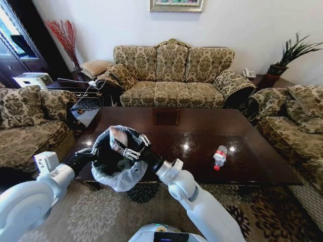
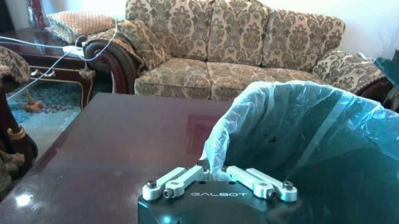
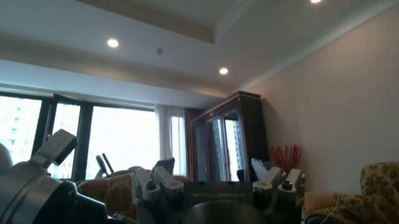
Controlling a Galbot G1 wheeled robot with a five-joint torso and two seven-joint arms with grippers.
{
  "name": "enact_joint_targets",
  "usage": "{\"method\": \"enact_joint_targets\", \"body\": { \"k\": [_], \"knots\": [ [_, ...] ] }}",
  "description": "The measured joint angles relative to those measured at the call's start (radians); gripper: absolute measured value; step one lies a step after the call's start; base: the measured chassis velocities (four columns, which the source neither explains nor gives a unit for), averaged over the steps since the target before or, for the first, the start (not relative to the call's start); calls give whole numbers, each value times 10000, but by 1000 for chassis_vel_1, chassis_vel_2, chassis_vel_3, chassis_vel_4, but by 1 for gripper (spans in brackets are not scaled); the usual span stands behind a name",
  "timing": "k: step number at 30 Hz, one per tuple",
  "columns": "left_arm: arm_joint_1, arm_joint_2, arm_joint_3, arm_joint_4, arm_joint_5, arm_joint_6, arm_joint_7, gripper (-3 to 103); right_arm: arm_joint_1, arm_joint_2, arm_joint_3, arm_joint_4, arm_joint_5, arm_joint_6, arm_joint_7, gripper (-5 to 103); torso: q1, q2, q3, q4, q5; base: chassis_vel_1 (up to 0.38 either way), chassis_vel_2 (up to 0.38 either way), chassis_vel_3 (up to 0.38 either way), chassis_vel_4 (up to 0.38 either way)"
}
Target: Move to the front of the table and place the trash on the table into the trash bin.
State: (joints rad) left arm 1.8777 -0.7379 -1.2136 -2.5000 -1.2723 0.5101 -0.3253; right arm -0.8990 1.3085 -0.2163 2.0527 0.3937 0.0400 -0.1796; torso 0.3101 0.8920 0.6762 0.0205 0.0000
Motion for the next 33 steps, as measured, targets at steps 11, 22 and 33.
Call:
{"method": "enact_joint_targets", "body": {
  "k": [11,22,33],
  "knots": [
    [-185,11,-255,0,34,-200,-102,2,-1892,-516,2706,778,580,-509,2444,100,-1,1,0,0,7,0,0,0,0],
    [-423,-223,91,0,356,-270,-147,2,-4928,69,5126,-119,1009,475,4923,100,0,2,-1,-1,-1,-6,-21,11,27],
    [-497,-252,243,0,447,-295,-103,2,-4635,390,6632,-1086,947,-98,6865,100,-1,2,-2,-3,5,-144,-186,149,189]
  ]
}}
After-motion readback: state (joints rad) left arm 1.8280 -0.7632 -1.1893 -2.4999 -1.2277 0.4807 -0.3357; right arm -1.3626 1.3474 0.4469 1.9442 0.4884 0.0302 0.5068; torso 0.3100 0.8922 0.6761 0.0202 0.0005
